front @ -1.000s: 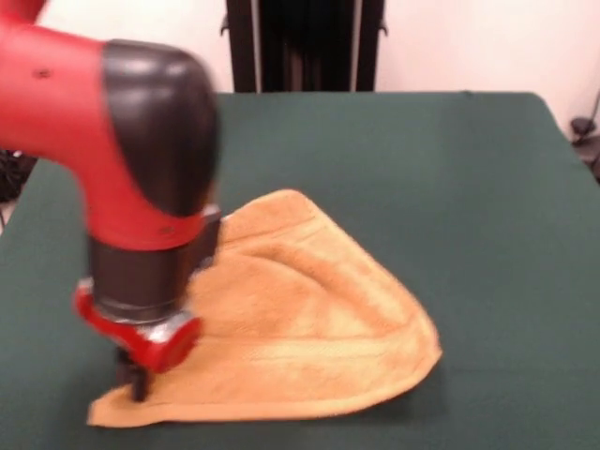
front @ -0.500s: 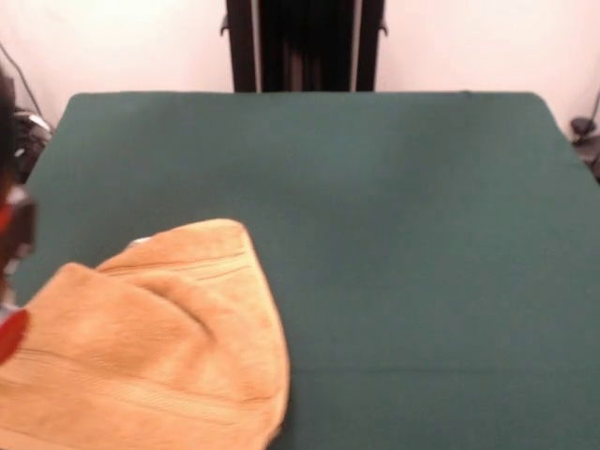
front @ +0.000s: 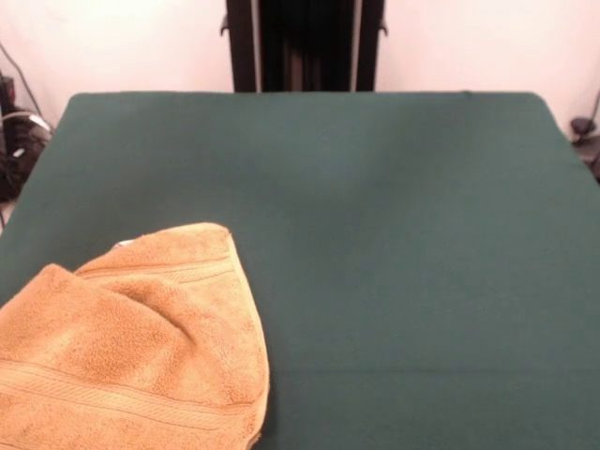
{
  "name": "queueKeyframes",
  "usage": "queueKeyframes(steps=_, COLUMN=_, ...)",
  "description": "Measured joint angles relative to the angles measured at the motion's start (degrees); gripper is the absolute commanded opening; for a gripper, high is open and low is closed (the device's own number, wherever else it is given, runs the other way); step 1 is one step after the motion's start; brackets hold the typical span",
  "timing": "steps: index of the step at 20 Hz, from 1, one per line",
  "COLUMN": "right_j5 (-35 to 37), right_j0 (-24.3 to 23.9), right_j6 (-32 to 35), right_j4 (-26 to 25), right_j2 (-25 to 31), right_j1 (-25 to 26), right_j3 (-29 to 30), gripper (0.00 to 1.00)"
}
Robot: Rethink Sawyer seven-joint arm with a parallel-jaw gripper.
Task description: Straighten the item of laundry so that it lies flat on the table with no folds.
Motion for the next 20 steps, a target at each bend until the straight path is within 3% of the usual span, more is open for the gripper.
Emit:
queueKeyframes(steps=5, right_j5=0.0, right_j0=-0.3, right_j6=0.0, right_j4=-0.4, right_j2=2.9, right_j1=0.0, right_j3=-0.7, gripper=1.0)
queueKeyframes(steps=13, right_j5=0.0, right_j0=-0.3, right_j6=0.0, right_j4=0.7, right_j2=3.0, right_j1=-0.8, right_j3=0.0, gripper=1.0)
queueKeyframes(steps=17, right_j5=0.0, right_j0=-0.2, right_j6=0.0, right_j4=3.5, right_j2=1.4, right_j1=-4.1, right_j3=4.4, gripper=1.0)
queueKeyframes(steps=20, right_j5=0.0, right_j0=0.0, right_j6=0.0, right_j4=6.6, right_j2=-0.5, right_j1=-8.9, right_j3=11.1, gripper=1.0)
